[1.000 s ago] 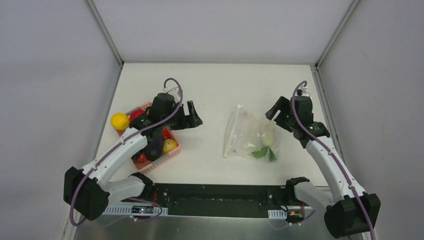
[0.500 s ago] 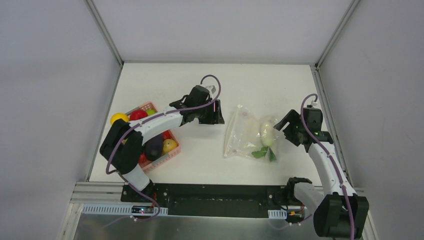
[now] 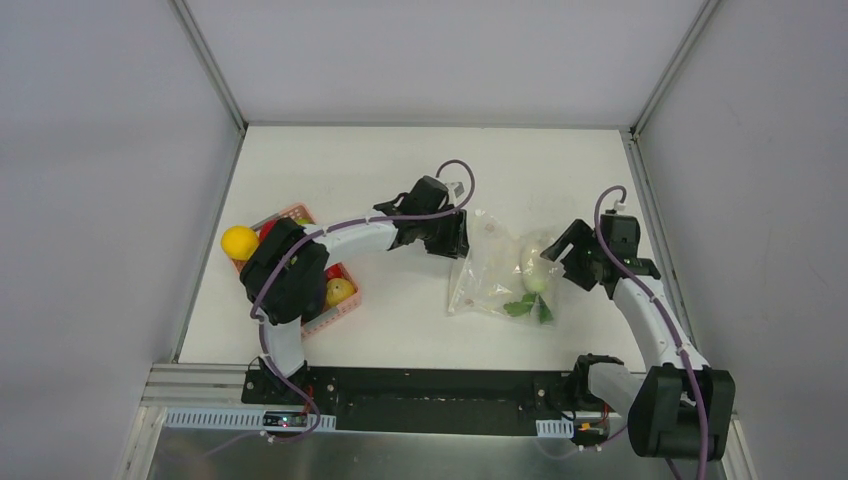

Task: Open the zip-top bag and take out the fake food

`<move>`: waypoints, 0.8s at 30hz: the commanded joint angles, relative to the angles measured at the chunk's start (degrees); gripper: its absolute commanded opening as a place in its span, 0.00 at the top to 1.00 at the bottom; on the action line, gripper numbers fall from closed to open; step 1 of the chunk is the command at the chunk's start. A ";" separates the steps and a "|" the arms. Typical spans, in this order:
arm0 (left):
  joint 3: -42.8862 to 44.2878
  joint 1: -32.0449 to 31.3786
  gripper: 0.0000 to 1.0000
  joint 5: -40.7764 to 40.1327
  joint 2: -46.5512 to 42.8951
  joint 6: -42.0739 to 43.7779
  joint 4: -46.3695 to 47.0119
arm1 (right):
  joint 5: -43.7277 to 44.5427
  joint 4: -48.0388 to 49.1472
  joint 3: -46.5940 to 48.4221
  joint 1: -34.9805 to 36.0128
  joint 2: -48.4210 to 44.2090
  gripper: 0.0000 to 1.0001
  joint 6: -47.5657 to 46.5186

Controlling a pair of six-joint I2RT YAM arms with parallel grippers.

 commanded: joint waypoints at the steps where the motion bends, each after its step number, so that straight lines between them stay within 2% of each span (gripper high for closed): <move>1: 2.96 -2.12 0.56 4.37 1.50 -0.76 5.06 | -2.48 2.52 -0.97 -0.44 1.77 0.25 0.09; 17: 7.33 -5.13 0.36 10.03 13.88 -13.42 19.45 | -7.66 9.02 -5.71 -0.26 6.67 0.28 2.02; 24: 6.93 -6.23 0.29 10.86 16.12 -18.76 27.00 | -10.35 11.54 -7.41 0.22 7.77 0.33 2.52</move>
